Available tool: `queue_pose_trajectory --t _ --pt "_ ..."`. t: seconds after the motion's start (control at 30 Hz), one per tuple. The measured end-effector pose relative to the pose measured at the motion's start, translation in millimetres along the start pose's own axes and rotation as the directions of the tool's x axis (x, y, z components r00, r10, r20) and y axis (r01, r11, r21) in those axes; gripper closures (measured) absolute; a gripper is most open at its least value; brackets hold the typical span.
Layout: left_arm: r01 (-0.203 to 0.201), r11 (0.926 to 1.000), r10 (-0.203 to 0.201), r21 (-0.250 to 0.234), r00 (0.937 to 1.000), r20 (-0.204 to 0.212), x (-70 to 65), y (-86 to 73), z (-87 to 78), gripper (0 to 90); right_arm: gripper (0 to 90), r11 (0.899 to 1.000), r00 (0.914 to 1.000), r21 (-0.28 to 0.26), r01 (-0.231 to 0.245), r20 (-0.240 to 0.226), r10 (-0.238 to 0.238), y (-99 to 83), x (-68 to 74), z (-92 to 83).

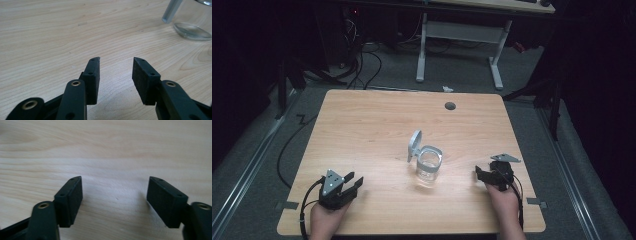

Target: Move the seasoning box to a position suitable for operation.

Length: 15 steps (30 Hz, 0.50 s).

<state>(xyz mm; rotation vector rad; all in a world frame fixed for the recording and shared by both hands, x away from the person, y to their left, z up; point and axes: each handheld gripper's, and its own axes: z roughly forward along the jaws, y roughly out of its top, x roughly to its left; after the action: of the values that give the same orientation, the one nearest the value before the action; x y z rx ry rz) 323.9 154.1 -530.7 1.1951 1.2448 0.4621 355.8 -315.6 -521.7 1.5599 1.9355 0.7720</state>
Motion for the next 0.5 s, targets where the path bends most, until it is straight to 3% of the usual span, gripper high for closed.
queue_pose_trajectory --t 0.03,0.13,0.33,0.5 --pt "0.0 1.0 0.0 0.005 1.0 -0.003 0.1 -0.3 1.0 58.4 22.2 1.0 0.9997 -0.014 0.023 0.0 -0.023 -2.2 3.2 -3.9" --pt "-0.015 0.9999 0.015 0.008 0.9998 -0.011 -1.4 0.0 5.1 59.0 23.4 0.999 0.9983 -0.037 0.028 -0.049 -0.03 -9.0 8.6 -10.6" --pt "-0.03 0.9994 0.03 0.015 0.9995 0.013 -5.4 0.2 4.5 59.1 41.0 0.989 0.995 -0.14 0.046 -0.082 -0.057 -12.5 22.1 -27.9" --pt "-0.016 0.9996 0.016 0.022 0.9995 0.029 -1.9 2.7 0.6 58.8 54.5 0.987 0.9895 -0.145 0.071 -0.114 -0.088 -8.3 38.6 -26.4"
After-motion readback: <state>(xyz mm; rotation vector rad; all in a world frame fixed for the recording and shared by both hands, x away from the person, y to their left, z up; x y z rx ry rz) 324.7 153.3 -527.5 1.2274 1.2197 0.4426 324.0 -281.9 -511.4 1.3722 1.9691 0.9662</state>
